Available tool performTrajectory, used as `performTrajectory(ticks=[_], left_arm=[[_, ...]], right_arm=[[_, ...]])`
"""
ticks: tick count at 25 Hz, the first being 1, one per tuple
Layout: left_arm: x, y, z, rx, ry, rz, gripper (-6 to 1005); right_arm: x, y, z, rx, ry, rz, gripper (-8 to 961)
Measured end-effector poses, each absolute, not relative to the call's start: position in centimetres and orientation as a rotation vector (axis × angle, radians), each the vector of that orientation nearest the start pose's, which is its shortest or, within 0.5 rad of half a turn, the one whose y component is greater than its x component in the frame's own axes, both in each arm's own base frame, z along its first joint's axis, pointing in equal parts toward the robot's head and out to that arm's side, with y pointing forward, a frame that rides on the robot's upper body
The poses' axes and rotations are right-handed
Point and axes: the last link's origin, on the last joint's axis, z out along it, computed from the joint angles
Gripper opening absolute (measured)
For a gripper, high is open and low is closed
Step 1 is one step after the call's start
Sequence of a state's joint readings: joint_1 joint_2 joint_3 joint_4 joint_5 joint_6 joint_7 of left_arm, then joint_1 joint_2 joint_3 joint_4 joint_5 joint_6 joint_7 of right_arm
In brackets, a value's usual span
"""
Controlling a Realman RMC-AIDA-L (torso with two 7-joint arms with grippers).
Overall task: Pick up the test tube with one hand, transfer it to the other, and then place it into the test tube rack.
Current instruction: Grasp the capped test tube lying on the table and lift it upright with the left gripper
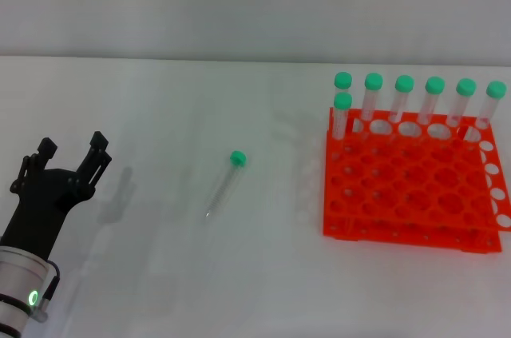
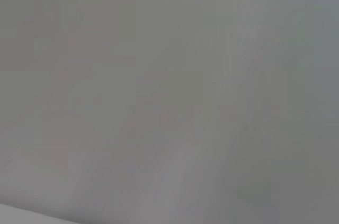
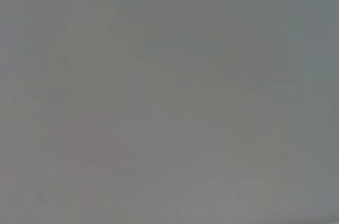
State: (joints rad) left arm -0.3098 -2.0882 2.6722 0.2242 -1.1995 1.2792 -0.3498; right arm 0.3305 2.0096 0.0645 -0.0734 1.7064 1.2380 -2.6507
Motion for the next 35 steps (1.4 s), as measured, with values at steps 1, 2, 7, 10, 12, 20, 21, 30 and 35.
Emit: performTrajectory(ticks=[1,2,7,10,12,20,21,30,35], left_arm=[[-33.9,27.9,-3.3,-1.516,-0.799,-0.902,888],[-33.9,28.0,-3.3,-1.517,-0.8,-0.902,888],[-33.6,28.3,-3.4,-1.519,-0.809,-0.912,888],[-33.5,28.6,-3.3,-1.513,-0.814,-0.924,887],[-33.4,28.9,-3.2,-1.514,-0.818,-0.933,887],[-32.7,30.1,-3.1,-1.531,-0.807,-0.947,887],[-32.5,30.4,-3.1,-1.533,-0.808,-0.958,887],[-31.4,36.9,0.9,-1.643,-0.96,-1.099,886],[-30.7,39.7,3.2,-1.798,-1.101,-1.046,886]], right_arm=[[41.3,28.2,6.5,-1.379,0.713,0.674,765],[41.2,28.3,6.5,-1.38,0.712,0.675,765],[41.2,28.4,6.6,-1.382,0.708,0.672,764],[41.2,28.5,6.6,-1.382,0.707,0.672,763],[41.2,28.5,6.6,-1.382,0.707,0.672,763],[41.3,28.4,6.7,-1.375,0.711,0.669,762],[41.3,28.4,6.7,-1.374,0.712,0.669,762],[40.9,28.8,6.5,-1.388,0.705,0.684,760],[40.8,28.9,6.4,-1.39,0.703,0.688,759]])
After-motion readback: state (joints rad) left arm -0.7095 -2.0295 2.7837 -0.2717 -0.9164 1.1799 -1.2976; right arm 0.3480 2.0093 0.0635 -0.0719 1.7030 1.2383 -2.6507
